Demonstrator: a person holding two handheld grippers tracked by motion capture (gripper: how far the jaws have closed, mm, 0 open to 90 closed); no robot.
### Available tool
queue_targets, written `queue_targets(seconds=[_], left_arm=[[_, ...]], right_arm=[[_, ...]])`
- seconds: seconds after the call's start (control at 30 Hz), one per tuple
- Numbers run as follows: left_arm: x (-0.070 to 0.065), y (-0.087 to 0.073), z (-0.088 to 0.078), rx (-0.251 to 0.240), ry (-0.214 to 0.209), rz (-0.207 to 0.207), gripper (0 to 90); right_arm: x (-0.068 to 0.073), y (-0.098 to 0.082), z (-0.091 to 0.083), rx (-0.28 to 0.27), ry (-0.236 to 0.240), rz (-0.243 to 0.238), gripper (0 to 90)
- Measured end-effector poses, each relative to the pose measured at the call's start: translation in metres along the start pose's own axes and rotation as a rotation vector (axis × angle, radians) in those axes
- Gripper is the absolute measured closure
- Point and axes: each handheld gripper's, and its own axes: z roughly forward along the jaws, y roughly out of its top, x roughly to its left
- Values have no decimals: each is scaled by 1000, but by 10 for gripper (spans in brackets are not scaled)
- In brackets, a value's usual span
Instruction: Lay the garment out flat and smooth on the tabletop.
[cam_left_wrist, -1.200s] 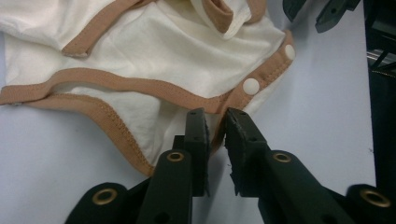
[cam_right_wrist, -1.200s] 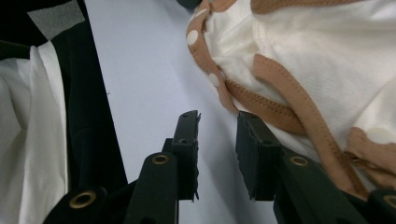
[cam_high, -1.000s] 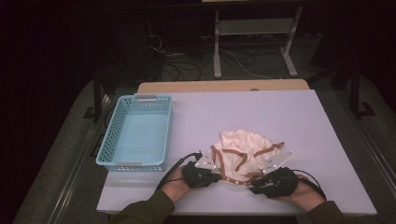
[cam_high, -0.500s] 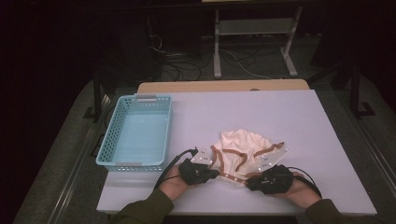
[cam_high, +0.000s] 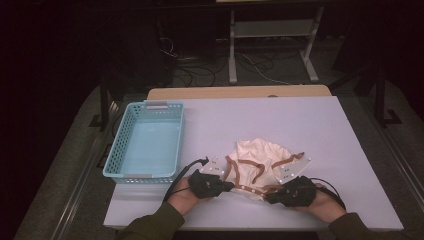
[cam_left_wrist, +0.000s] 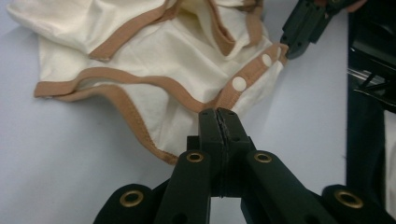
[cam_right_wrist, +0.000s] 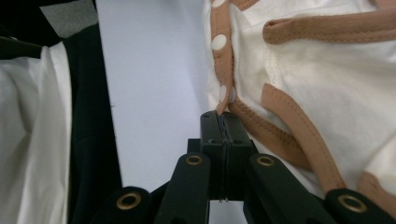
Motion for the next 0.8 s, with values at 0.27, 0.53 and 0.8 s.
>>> queue_targets(seconds=[0.27, 0.53, 0.8], left_arm=[[-17, 0, -6, -28, -72, -1, 892], [-42, -4, -12, -15, -149, 14, 892], [-48, -12, -1, 38, -166, 11, 891]], right_arm=[[7, -5, -27, -47, 10, 0, 889], [18, -14, -40, -19, 57, -24, 889], [20, -21, -32, 53, 79, -43, 888]])
